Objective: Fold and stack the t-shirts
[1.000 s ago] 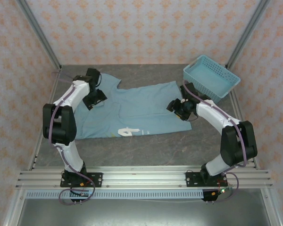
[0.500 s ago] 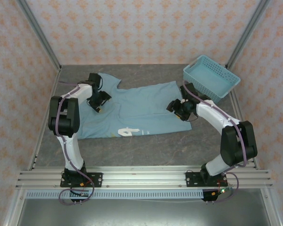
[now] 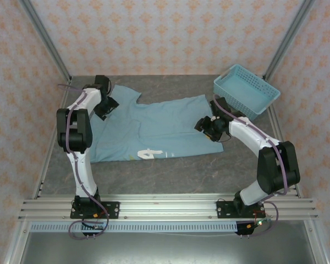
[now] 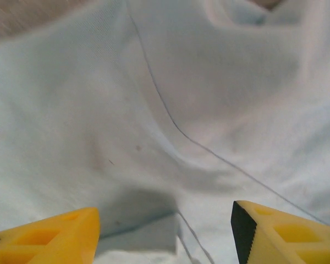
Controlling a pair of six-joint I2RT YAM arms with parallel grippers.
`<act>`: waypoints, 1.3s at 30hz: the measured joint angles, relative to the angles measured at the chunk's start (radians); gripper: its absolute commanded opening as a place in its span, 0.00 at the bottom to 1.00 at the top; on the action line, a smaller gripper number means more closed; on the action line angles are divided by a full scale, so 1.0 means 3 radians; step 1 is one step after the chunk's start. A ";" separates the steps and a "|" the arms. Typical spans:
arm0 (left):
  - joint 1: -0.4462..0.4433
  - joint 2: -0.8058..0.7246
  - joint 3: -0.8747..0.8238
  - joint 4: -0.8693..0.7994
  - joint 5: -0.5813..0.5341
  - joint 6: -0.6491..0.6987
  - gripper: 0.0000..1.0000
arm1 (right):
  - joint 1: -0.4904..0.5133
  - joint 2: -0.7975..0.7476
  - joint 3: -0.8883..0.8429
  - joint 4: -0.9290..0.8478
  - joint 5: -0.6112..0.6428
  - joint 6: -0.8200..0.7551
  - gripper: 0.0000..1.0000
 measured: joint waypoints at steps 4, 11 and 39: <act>0.0061 -0.0067 -0.0024 -0.0078 -0.0100 0.0108 0.65 | -0.0038 -0.0001 0.0000 -0.0008 0.0032 0.0000 0.53; 0.0061 -0.1263 -0.0970 -0.0251 -0.0167 0.0193 0.52 | -0.0264 0.0019 0.0006 -0.0065 0.0116 -0.0009 0.47; 0.0504 -0.1738 -0.2518 -0.0418 -0.0479 0.0690 0.00 | -0.0373 0.0767 0.0459 -0.0203 0.0292 -0.0285 0.39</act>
